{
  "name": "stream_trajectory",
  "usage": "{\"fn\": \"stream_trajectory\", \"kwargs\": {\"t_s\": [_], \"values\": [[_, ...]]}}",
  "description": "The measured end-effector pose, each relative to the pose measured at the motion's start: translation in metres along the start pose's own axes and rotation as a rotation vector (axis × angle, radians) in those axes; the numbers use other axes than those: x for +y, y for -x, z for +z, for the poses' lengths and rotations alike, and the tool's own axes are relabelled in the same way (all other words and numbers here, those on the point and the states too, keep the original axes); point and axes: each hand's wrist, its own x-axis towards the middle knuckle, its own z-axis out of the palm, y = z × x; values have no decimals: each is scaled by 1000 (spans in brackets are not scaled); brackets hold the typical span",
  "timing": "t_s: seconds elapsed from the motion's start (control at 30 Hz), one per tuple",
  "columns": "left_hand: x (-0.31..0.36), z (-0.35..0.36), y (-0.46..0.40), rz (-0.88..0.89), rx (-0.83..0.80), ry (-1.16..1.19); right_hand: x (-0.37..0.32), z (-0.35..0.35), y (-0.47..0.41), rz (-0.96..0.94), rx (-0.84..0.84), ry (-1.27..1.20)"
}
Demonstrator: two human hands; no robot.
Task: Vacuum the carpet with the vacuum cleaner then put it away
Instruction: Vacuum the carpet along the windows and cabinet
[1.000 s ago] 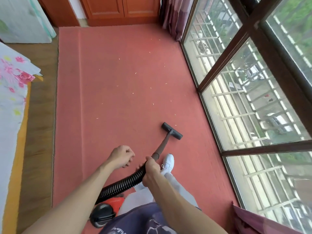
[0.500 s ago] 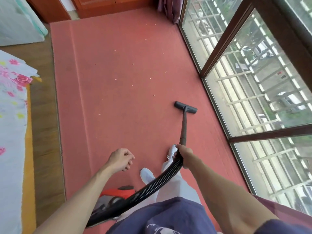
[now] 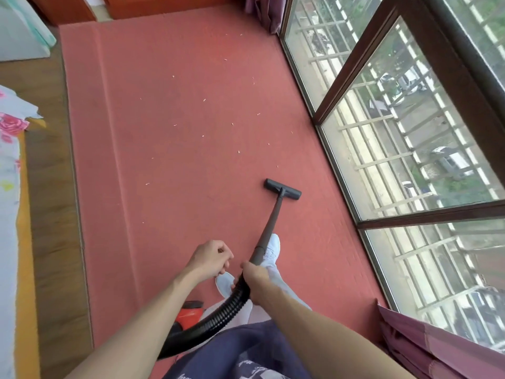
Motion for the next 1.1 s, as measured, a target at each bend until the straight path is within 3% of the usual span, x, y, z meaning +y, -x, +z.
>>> {"fn": "stream_trajectory", "kwargs": {"t_s": [0.17, 0.33, 0.47, 0.77, 1.1], "values": [[-17, -18, -2, -74, 89, 79, -96, -32, -36, -173, 143, 163], [-22, -38, -3, -91, 147, 113, -157, -48, -64, -173, 46, 84], [-1, -40, -7, -59, 138, 135, -140, -34, -49, -145, -31, -76], [63, -46, -15, 59, 128, 137, -28, 4, 10, 69, -210, -584], [126, -61, -30, 65, 236, 110, -169, -25, -14, 62, -196, -678]]}}
